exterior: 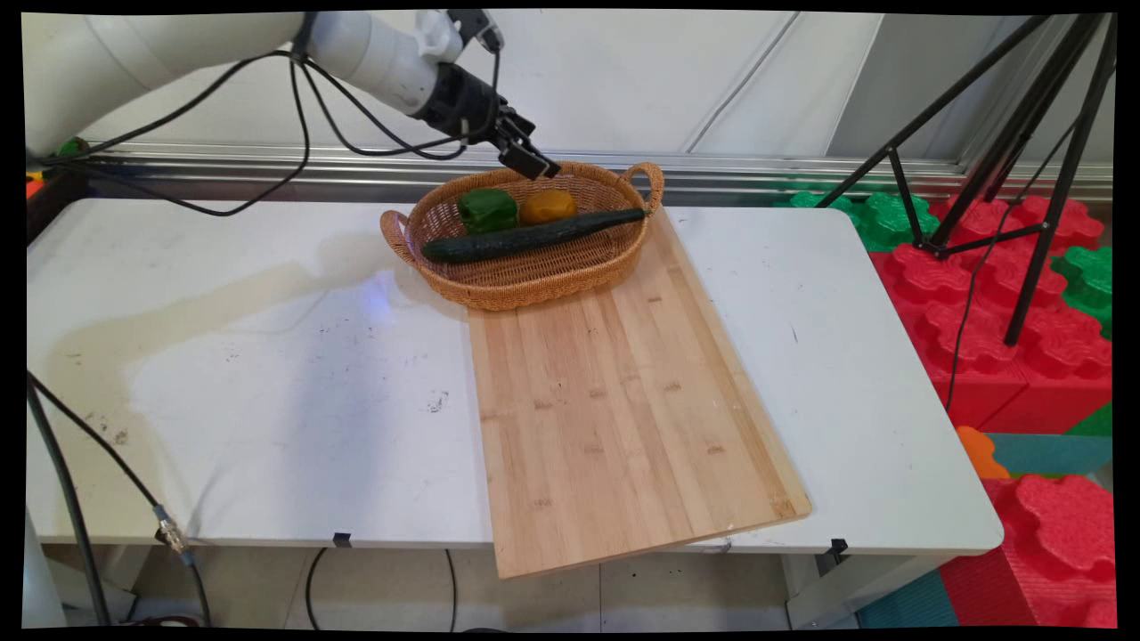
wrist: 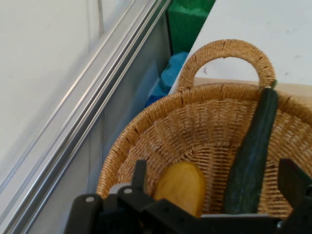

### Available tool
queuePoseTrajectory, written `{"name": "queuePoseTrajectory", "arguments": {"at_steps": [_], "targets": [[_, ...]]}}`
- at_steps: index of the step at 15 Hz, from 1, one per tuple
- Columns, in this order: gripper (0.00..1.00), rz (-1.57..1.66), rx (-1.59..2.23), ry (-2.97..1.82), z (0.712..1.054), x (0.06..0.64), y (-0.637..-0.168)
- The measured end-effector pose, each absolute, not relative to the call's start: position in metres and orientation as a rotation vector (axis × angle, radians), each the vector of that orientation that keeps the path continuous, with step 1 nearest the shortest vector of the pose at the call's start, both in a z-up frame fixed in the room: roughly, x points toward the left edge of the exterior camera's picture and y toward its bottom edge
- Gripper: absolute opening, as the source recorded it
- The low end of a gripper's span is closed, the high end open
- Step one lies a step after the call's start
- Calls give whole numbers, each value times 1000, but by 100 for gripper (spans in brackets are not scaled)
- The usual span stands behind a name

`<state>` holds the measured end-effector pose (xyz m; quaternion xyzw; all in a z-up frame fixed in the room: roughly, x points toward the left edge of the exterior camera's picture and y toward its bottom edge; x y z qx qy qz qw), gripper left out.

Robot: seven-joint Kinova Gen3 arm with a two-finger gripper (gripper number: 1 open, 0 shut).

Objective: Pick up the cucumber from the vegetable basket

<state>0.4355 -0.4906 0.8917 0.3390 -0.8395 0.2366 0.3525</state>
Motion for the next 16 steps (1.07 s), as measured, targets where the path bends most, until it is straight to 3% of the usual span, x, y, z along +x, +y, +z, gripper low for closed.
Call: {"name": "queuePoseTrajectory", "arguments": {"at_steps": [16], "targets": [[100, 496, 856, -2177, 933, 468, -397]]}}
